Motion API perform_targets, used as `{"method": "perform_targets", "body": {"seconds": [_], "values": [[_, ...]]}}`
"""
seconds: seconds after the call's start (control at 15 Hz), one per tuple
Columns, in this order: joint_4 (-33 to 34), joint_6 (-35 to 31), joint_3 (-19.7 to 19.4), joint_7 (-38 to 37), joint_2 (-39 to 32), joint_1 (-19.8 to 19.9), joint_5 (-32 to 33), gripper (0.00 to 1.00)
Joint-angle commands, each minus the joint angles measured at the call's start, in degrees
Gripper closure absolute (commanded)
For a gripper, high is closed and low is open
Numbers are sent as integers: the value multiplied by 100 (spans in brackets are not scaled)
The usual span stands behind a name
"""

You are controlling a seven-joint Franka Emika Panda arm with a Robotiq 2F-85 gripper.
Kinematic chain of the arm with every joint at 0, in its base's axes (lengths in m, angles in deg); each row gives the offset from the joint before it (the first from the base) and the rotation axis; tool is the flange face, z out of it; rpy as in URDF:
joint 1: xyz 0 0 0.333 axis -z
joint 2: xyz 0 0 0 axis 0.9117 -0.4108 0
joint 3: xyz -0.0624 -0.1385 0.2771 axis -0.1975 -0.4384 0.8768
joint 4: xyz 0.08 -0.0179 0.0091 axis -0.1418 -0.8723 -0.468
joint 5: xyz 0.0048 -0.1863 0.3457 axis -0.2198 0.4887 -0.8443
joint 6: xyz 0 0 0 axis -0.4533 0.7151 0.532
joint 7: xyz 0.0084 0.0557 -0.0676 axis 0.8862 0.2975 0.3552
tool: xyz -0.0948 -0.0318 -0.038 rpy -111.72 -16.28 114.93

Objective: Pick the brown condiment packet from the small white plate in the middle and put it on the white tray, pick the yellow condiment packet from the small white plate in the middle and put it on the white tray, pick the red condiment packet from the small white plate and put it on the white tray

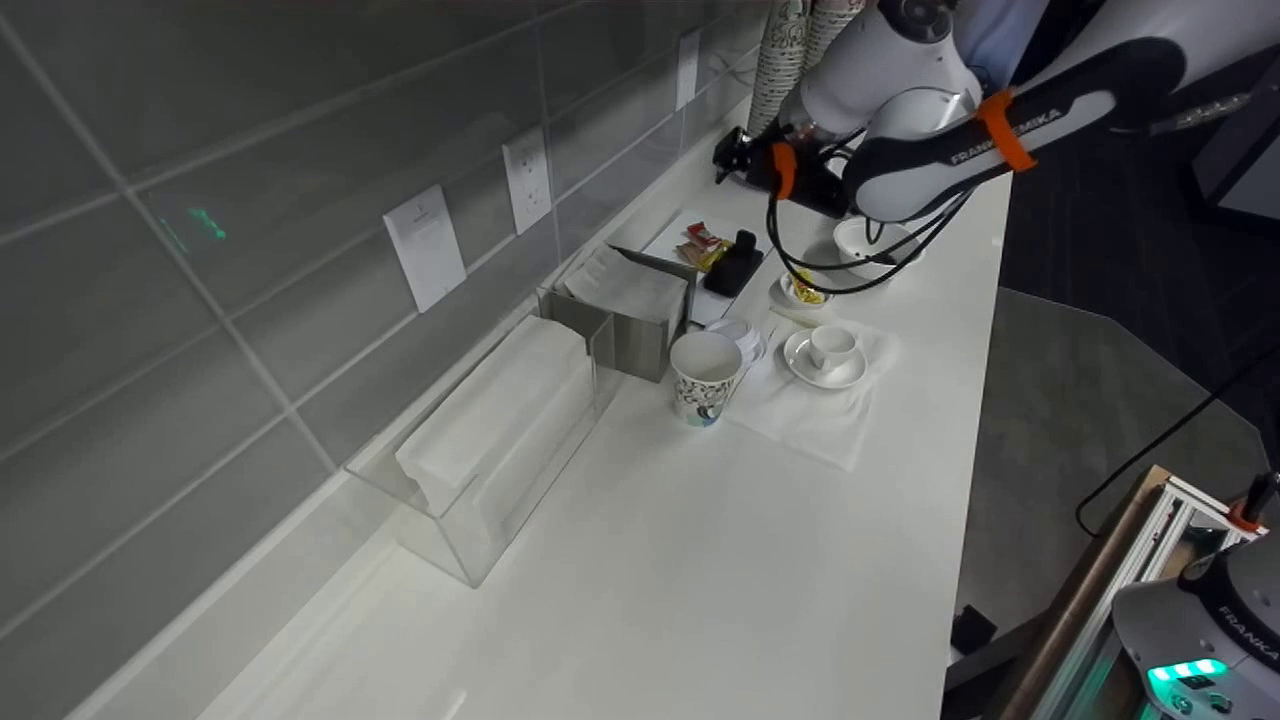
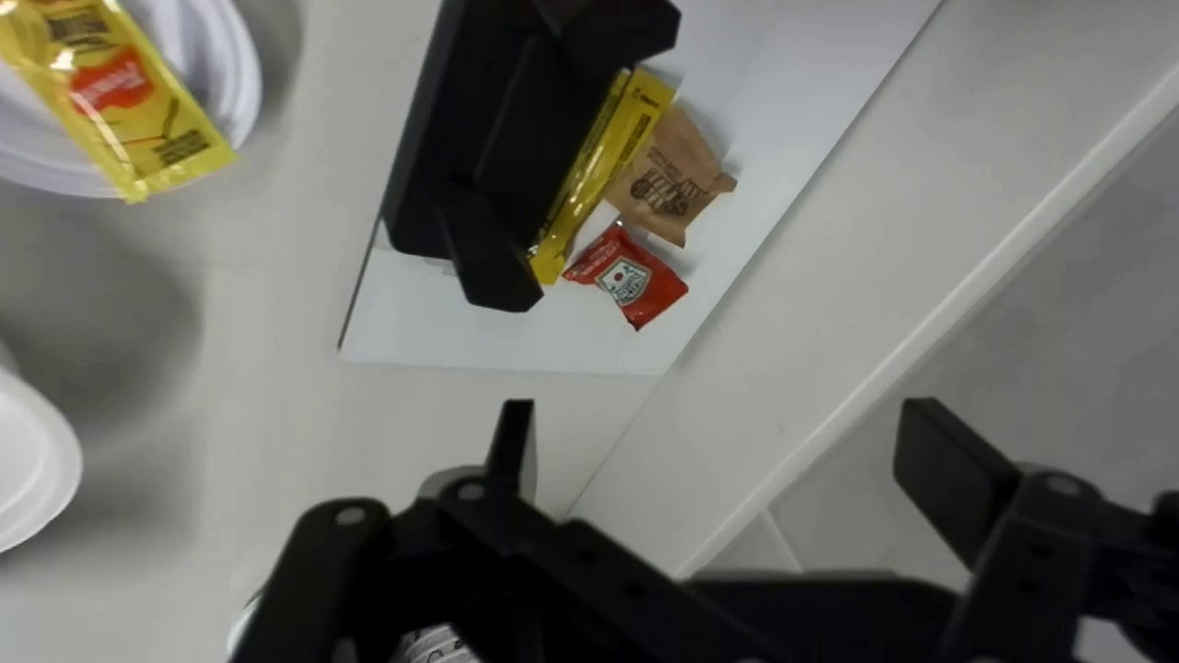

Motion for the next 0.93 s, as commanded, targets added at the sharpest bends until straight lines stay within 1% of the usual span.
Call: {"method": "perform_targets", "body": {"seconds": [0.0,0.07,0.13,0.2,0.27,0.33,0.53,0.6,0.67,0.73,0.8,0.87], "values": [[-903,855,1095,1509,1022,814,-1170,0],[-1043,1062,1340,1948,1195,994,-1472,0],[-1221,1131,1668,2390,1334,1248,-1754,0],[-1446,925,1915,2830,1456,1459,-1971,0],[-1611,893,1966,3260,1608,1537,-2172,0],[-1834,722,2105,3669,1743,1683,-2219,0],[-2539,134,1952,4905,2231,1757,-2398,0],[-2732,-136,1024,5322,2329,914,-2471,0],[-2164,259,1756,4591,1867,1531,-2185,0],[-2363,75,1423,4900,1986,1286,-2241,0],[-2488,-11,1210,5055,2073,1129,-2260,0],[-2559,-50,1112,5114,2132,1055,-2260,0]]}}
